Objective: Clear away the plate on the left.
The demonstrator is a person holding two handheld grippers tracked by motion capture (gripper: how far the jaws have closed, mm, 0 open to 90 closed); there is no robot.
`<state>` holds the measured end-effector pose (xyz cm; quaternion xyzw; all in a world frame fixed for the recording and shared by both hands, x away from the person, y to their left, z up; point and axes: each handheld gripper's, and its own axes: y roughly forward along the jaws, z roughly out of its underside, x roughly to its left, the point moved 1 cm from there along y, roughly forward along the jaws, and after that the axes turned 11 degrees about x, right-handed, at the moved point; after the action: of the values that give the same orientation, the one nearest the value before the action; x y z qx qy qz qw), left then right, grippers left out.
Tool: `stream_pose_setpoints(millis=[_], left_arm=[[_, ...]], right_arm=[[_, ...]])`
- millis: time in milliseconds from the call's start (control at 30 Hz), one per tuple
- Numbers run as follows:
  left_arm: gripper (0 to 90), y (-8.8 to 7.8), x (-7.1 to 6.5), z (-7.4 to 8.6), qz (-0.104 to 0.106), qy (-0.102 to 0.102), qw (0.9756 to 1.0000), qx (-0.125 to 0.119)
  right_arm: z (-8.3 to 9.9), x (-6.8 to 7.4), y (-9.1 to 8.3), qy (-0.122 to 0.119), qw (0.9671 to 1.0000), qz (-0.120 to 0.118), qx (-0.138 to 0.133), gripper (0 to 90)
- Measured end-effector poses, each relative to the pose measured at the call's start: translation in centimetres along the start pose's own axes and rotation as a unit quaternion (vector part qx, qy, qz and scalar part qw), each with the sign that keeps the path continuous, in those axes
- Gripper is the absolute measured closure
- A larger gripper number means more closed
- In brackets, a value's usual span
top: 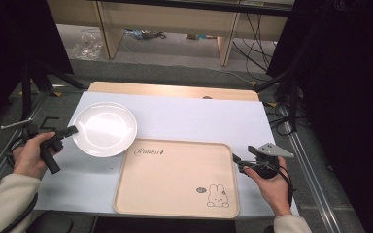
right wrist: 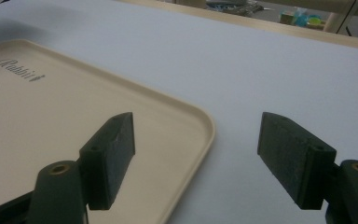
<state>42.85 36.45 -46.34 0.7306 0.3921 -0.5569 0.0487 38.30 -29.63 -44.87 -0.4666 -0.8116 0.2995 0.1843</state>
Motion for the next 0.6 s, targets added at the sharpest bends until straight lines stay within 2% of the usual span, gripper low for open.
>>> stream_pose_setpoints(millis=[600], left_arm=[[86.4,0.29,-0.54,0.32,0.011,0.004,0.9999,0.007]], right_arm=[[0.00,-0.02,-0.13,0.000,1.0000,0.001,0.005,28.2]])
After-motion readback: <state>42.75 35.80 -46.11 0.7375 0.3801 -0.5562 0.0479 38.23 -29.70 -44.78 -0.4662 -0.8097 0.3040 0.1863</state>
